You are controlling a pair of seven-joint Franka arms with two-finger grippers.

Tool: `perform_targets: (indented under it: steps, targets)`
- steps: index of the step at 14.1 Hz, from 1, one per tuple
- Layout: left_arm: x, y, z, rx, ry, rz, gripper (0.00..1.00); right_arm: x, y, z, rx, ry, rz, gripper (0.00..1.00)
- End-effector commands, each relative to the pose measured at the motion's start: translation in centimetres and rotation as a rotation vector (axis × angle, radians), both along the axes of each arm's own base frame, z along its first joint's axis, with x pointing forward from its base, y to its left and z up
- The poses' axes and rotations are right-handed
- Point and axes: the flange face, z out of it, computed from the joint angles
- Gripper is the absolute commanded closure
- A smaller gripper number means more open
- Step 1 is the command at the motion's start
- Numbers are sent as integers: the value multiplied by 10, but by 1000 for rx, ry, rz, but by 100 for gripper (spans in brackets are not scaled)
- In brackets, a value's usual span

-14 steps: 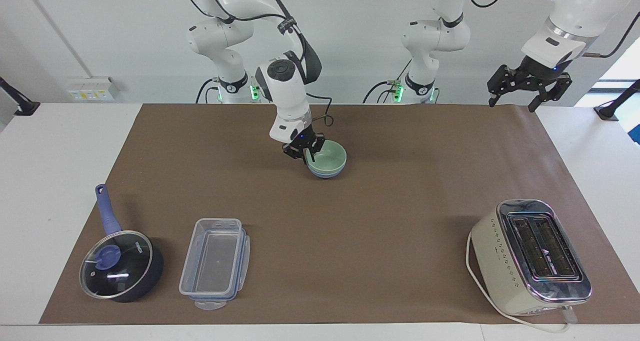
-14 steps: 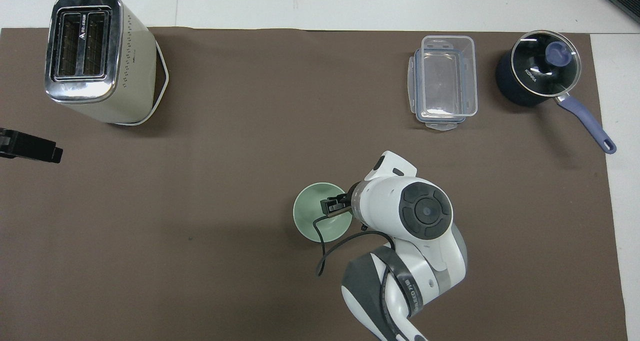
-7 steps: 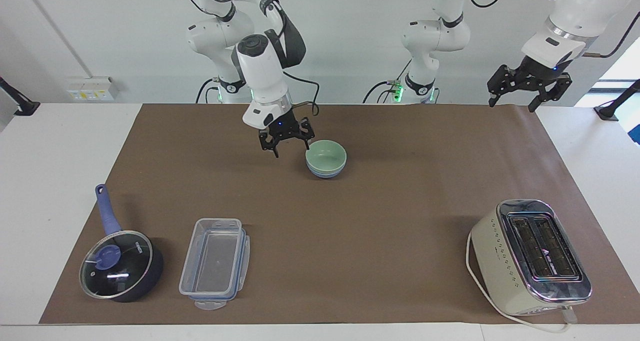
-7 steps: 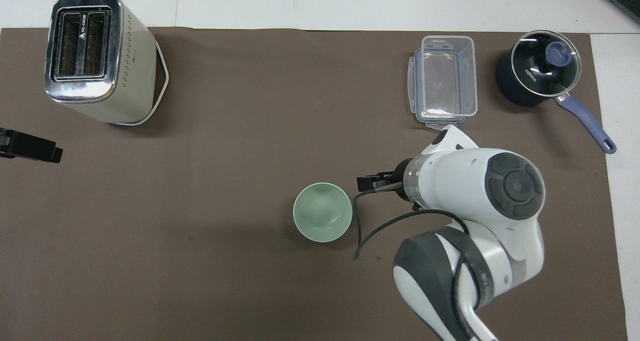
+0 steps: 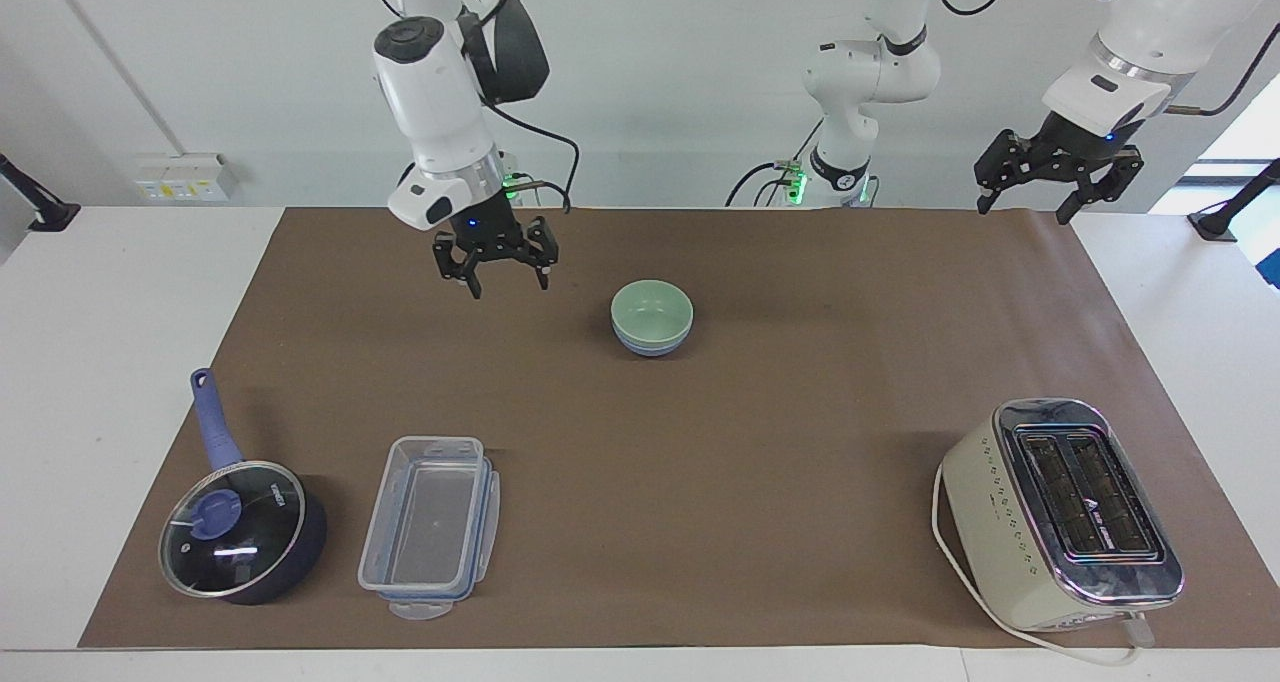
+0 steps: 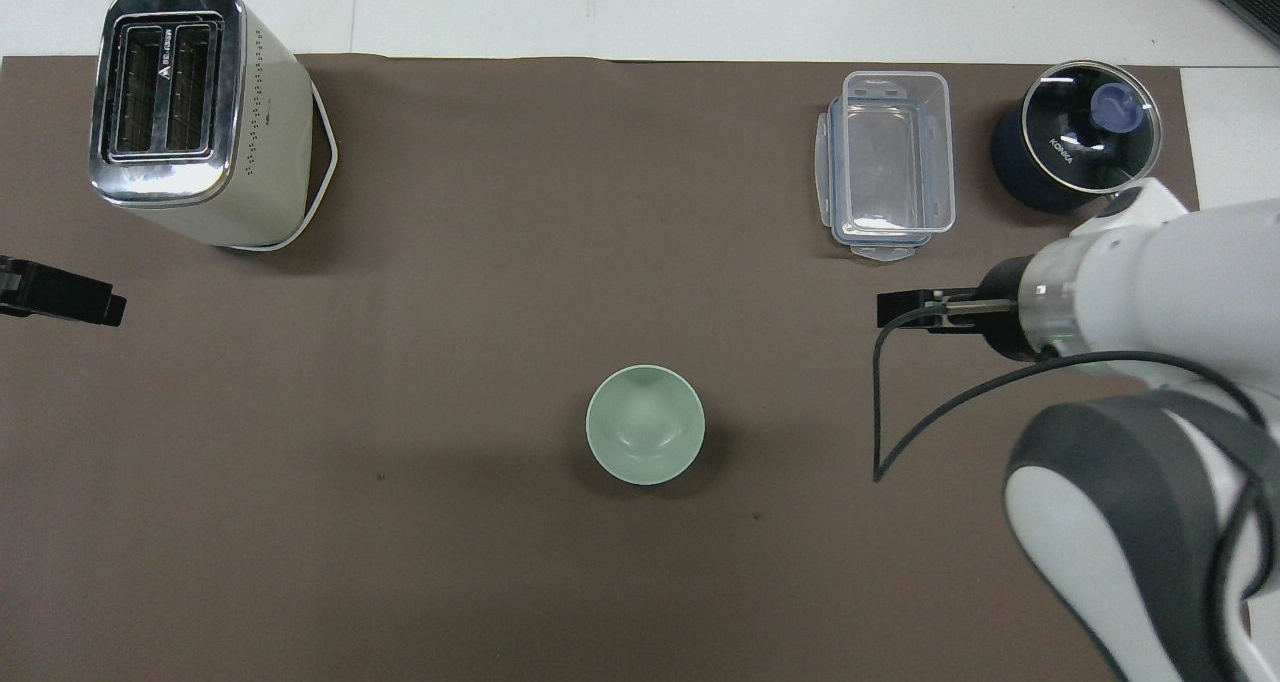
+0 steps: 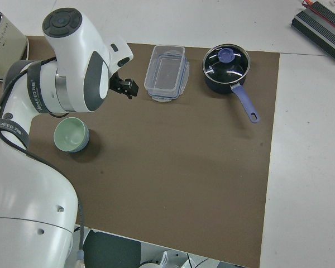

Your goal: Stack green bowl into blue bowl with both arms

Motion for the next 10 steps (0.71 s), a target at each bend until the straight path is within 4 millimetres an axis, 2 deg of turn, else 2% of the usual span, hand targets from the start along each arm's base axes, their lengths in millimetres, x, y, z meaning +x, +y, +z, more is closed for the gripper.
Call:
perform_targets:
  steps: [1, 3, 5, 8, 10]
  targets:
    - [-5, 4, 3, 10, 5, 2, 0, 8, -39, 34, -20, 28, -63, 0]
    - [-6, 4, 2, 10, 8, 2, 0, 7, -68, 41, -22, 40, -111, 0]
    - [-6, 4, 2, 10, 8, -3, 0, 5, -95, 59, -21, 39, -156, 0]
    - [-6, 4, 1, 8, 8, -6, 0, -2, -111, 94, -98, 62, -164, 0]
    - [-6, 4, 1, 8, 8, -8, 0, -4, -115, 96, -112, 67, -168, 0]
